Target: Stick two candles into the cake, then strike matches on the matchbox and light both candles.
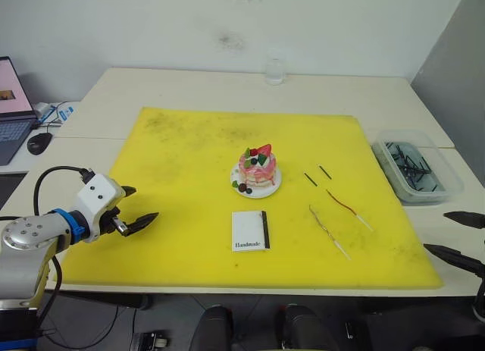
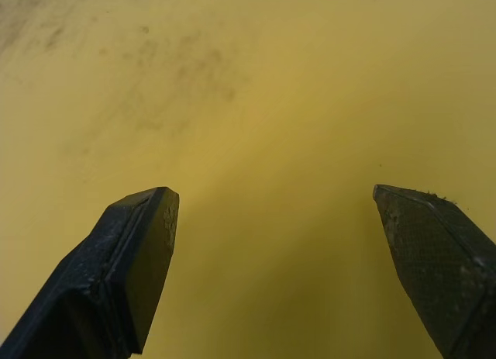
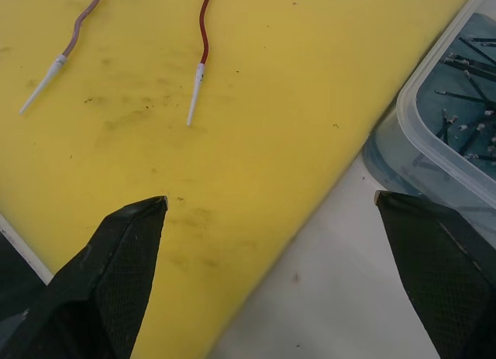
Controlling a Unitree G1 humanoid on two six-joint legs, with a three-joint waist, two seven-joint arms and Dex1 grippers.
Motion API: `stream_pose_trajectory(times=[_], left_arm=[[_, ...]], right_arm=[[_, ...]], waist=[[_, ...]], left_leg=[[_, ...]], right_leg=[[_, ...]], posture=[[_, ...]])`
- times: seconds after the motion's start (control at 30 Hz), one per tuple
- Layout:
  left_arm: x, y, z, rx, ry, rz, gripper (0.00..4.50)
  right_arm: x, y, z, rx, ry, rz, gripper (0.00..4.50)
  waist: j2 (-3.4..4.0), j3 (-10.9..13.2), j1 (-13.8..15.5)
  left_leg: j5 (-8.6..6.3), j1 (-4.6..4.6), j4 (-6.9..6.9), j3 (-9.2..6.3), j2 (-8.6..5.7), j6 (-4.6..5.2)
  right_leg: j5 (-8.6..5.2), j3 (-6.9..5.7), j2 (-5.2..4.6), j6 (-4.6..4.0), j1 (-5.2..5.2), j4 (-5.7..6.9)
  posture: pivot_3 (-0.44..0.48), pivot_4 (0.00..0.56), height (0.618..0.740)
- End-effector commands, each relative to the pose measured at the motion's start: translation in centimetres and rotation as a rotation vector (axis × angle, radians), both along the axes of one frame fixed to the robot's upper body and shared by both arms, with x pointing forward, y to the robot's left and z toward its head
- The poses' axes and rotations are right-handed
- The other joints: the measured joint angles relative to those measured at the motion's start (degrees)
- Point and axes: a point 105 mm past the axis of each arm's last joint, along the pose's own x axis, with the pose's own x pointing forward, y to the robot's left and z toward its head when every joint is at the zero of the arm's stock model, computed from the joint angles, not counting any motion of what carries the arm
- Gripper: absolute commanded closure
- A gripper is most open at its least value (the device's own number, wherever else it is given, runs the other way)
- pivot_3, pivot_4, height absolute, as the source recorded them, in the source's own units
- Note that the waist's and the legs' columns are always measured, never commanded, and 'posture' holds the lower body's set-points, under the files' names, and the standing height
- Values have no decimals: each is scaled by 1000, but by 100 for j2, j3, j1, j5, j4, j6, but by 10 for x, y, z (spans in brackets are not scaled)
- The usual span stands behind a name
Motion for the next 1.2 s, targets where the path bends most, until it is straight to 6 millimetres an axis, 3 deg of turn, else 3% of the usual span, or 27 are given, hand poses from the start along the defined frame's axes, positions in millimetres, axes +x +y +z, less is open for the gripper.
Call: stream_pose_trajectory(times=[0.03,0.33,0.73,0.93,1.1,1.2], left_arm=[[1,-2,9,-4,-22,-15,20],[-1,-6,1,-29,11,-13,20],[-1,-4,5,-63,-5,-48,20],[-7,-11,7,-107,17,-120,20],[-11,-32,12,-167,18,-187,20],[-29,-69,8,-204,103,-346,20]], right_arm=[[4,-2,8,-24,-42,9,0],[7,-1,2,-22,-57,19,0],[10,-2,2,-27,-89,17,0],[11,-1,3,-24,-109,13,0],[10,4,6,-18,-120,18,0],[8,18,11,-8,-124,57,0]], waist=[[0,0,0],[0,0,-2],[0,0,-2],[0,0,-2],[0,0,-2],[1,-1,-6]], left_leg=[[0,0,0,0,0,0],[0,0,1,0,-1,0],[0,1,2,1,-1,0],[0,1,3,1,-1,0],[0,1,3,1,-1,0],[0,1,3,2,0,0]], right_leg=[[0,0,0,0,0,0],[1,0,0,1,1,1],[2,1,1,3,1,3],[3,1,1,5,1,3],[3,1,1,5,1,3],[3,3,1,5,1,4]], posture=[[0,150,740],[0,150,740],[0,150,740],[0,150,740],[0,150,740],[0,150,740]])
